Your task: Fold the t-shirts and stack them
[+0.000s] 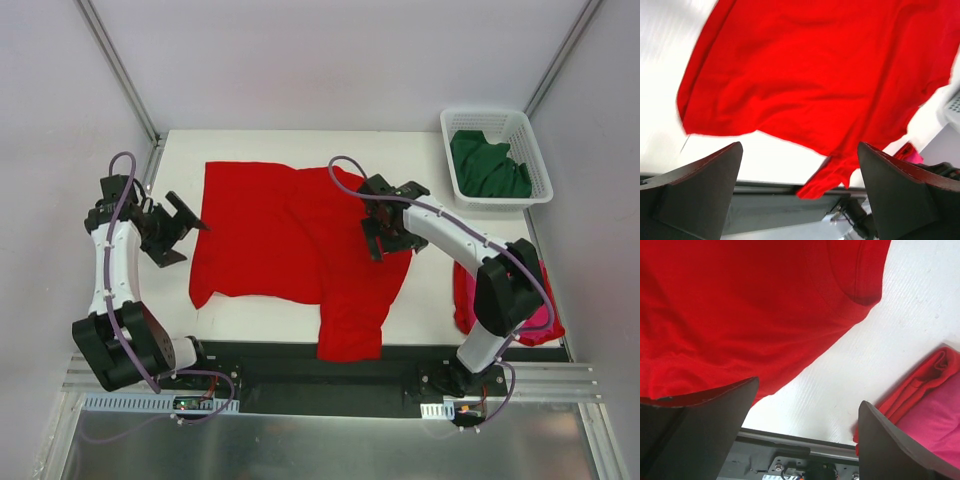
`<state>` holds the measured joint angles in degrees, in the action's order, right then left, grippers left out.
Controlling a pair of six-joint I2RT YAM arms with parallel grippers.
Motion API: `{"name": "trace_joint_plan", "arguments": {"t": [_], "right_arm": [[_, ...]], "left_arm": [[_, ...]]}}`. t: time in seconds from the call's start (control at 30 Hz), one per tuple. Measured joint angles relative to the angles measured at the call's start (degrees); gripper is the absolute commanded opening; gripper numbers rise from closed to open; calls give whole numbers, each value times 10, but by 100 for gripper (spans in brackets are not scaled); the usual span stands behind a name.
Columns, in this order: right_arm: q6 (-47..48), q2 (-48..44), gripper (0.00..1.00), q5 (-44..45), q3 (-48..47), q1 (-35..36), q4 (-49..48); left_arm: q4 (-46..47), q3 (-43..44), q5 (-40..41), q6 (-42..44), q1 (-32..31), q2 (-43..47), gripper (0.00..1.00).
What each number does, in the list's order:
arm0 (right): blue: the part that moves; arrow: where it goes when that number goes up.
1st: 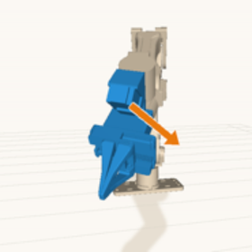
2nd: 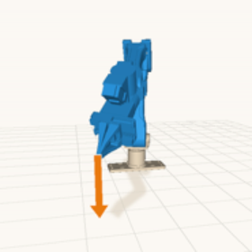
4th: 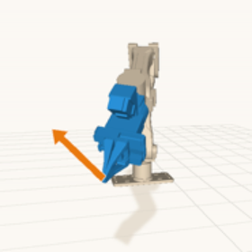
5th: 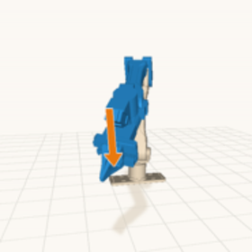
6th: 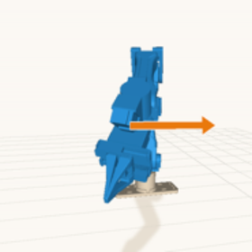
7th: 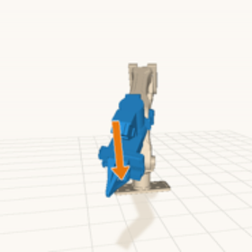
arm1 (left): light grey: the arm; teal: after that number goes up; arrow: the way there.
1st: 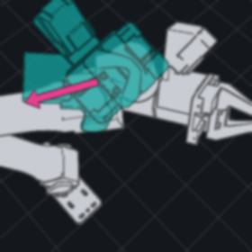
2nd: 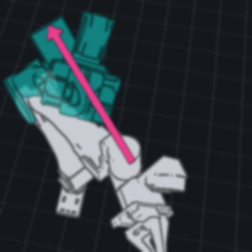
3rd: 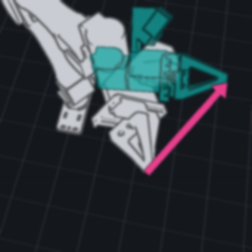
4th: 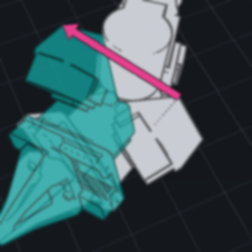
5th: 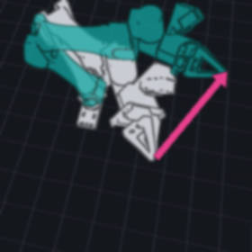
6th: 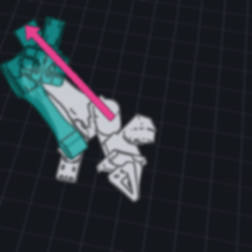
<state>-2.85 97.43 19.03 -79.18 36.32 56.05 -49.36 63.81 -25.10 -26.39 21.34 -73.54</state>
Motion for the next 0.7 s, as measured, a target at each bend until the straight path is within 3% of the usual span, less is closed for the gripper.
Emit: {"name": "trace_joint_plan", "arguments": {"t": [0.17,0.3,0.5,0.7], "right_arm": [[9,0,87,-13,0,-24,3],[12,16,88,-53,-16,-79,4],[17,82,91,-148,-75,-152,-5],[19,169,95,-251,-142,-177,-17]], "left_arm": [[93,-23,-42,-22,-4,-22,99],[162,-17,-63,-47,-32,-118,99],[206,72,-64,-80,-105,-267,99],[232,143,-66,-107,-137,-335,99]]}}
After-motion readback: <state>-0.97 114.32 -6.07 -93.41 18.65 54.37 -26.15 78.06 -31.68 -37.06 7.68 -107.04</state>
